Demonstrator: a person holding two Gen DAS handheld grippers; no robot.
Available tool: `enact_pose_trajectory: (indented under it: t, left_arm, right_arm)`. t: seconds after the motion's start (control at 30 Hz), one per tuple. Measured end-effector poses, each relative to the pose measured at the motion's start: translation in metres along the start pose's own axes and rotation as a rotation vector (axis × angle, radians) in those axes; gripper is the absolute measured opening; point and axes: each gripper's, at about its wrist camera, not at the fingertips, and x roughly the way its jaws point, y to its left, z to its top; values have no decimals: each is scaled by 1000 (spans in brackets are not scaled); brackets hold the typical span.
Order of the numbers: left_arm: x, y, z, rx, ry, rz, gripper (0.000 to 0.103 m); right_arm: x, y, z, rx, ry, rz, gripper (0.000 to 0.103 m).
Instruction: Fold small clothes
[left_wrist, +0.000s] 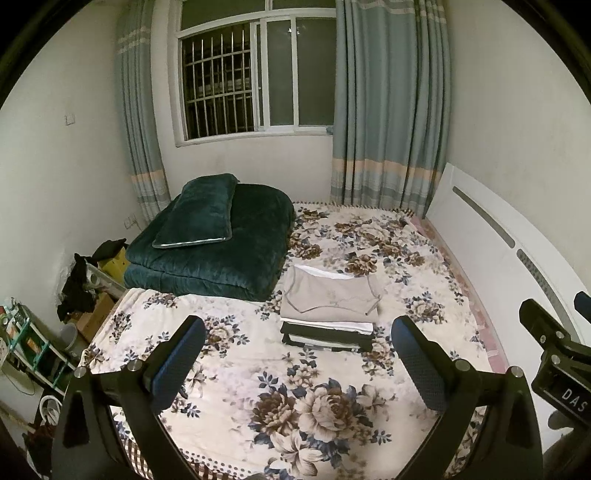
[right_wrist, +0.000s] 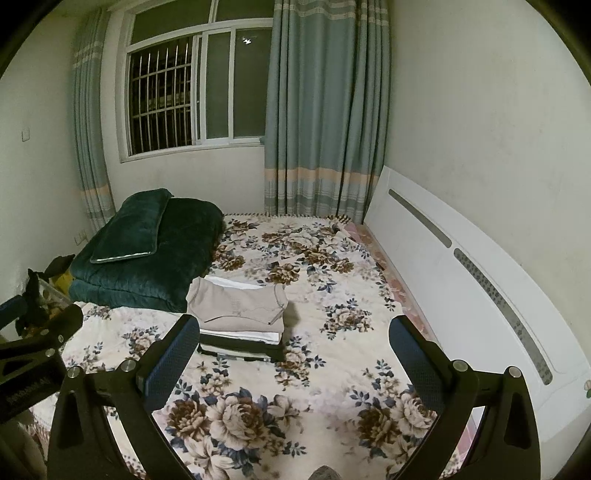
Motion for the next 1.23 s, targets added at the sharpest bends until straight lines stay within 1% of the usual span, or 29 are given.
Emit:
enact_pose_trajectory:
  t: [0.13, 0.57, 1.23]
  left_arm:
    - [-6, -2, 6, -5, -5, 7, 103]
    - [-6, -2, 7, -6, -7, 4, 103]
    - [-7, -3, 8, -8, -16, 15, 103]
  right_arm:
    - [0, 0, 0, 2, -2, -1, 103]
    - [3, 8, 3, -7, -6, 16, 103]
    - [3, 9, 3, -5, -8, 15, 103]
